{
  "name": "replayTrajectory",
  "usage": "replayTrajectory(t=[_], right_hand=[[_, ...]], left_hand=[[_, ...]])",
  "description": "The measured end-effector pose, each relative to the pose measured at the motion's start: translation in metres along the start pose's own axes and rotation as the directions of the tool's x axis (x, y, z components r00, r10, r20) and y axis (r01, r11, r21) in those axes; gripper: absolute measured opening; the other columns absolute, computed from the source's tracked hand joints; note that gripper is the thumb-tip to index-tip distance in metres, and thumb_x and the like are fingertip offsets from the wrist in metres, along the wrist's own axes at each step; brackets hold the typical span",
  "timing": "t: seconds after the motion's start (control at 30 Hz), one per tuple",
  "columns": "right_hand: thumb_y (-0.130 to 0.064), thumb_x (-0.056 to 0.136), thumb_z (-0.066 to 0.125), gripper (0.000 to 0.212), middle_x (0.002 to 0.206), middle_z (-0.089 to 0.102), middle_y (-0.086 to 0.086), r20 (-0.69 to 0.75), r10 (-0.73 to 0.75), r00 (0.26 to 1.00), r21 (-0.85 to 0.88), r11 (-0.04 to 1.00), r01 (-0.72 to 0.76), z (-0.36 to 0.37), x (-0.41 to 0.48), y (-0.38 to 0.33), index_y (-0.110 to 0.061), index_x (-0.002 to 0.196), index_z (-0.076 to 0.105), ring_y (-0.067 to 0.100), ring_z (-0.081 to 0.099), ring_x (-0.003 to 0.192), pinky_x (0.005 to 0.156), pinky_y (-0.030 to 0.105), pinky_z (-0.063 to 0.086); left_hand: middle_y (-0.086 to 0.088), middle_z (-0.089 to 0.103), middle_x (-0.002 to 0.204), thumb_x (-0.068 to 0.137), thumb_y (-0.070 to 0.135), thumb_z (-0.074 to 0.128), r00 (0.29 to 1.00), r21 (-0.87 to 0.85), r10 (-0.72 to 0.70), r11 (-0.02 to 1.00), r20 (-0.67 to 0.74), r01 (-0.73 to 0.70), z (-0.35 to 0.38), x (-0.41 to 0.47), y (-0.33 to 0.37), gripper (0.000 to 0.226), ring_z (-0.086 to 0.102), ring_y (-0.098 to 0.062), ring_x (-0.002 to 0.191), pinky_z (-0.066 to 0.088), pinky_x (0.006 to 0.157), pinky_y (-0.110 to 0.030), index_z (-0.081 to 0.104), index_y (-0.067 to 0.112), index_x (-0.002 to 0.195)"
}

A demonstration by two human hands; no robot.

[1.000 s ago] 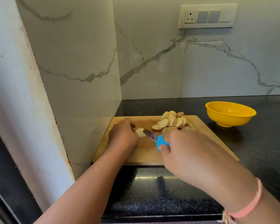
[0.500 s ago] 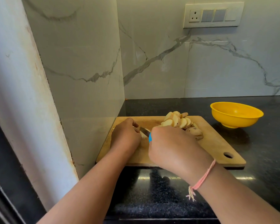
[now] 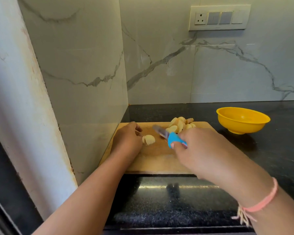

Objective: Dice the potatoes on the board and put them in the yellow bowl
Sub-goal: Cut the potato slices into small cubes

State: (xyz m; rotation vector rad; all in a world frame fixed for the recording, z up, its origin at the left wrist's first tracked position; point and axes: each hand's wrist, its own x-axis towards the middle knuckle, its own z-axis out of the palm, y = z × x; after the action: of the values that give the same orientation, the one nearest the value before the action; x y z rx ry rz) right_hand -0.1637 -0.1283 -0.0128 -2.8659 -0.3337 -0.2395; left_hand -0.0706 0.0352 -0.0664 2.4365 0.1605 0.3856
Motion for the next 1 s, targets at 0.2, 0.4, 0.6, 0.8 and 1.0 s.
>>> replayTrajectory(t=[0.2, 0.4, 0.6, 0.8, 1.0], right_hand=[[-0.037, 0.099, 0.038, 0.031, 0.069, 0.056, -0.002, -0.086, 0.095, 0.992, 0.15, 0.985, -0.081, 0.005, 0.021, 0.013, -0.017, 0.111, 0.058, 0.008, 0.054, 0.054, 0.045, 0.018, 0.04], [-0.029, 0.1, 0.042, 0.032, 0.068, 0.065, 0.007, 0.089, 0.113, 0.99, 0.517, 0.844, -0.142, 0.025, 0.052, 0.007, -0.005, 0.117, 0.054, 0.013, 0.059, 0.047, 0.046, 0.021, 0.049], [-0.021, 0.099, 0.046, 0.028, 0.097, 0.06, 0.012, 0.216, 0.143, 0.966, 0.643, 0.723, -0.251, 0.032, 0.098, -0.003, -0.004, 0.122, 0.05, 0.021, 0.064, 0.083, 0.077, 0.031, 0.057], [-0.024, 0.099, 0.045, 0.017, 0.092, 0.056, 0.012, 0.271, 0.178, 0.946, 0.582, 0.752, -0.308, 0.04, 0.119, -0.009, -0.008, 0.104, 0.048, 0.027, 0.063, 0.099, 0.09, 0.034, 0.052], [-0.027, 0.099, 0.045, 0.018, 0.099, 0.056, 0.012, 0.254, 0.166, 0.953, 0.608, 0.739, -0.291, 0.046, 0.125, -0.005, -0.01, 0.104, 0.047, 0.023, 0.059, 0.093, 0.084, 0.03, 0.05]], left_hand=[[0.002, 0.061, 0.119, 0.091, -0.004, 0.048, 0.988, 0.069, 0.12, 0.99, 0.1, -0.127, 0.0, 0.001, 0.004, 0.039, 0.055, -0.015, 0.106, 0.049, 0.091, -0.029, 0.059, 0.023, 0.117], [0.001, 0.06, 0.122, 0.092, -0.002, 0.049, 0.981, 0.061, 0.127, 0.989, 0.146, -0.137, -0.004, 0.003, 0.007, 0.037, 0.056, -0.013, 0.106, 0.046, 0.087, -0.022, 0.057, 0.02, 0.121], [0.0, 0.063, 0.118, 0.091, 0.007, 0.06, 0.991, 0.004, 0.065, 0.998, 0.116, -0.066, -0.003, 0.003, 0.007, 0.03, 0.059, -0.013, 0.102, 0.045, 0.083, -0.021, 0.058, 0.018, 0.119], [0.0, 0.063, 0.119, 0.089, 0.008, 0.064, 0.994, 0.008, 0.041, 0.999, 0.105, -0.042, -0.003, 0.005, 0.006, 0.033, 0.059, -0.014, 0.104, 0.044, 0.083, -0.02, 0.059, 0.017, 0.12], [0.0, 0.064, 0.118, 0.088, 0.009, 0.065, 0.994, 0.018, 0.034, 0.999, 0.104, -0.036, -0.003, 0.006, 0.007, 0.033, 0.06, -0.014, 0.105, 0.044, 0.087, -0.021, 0.059, 0.017, 0.12]])
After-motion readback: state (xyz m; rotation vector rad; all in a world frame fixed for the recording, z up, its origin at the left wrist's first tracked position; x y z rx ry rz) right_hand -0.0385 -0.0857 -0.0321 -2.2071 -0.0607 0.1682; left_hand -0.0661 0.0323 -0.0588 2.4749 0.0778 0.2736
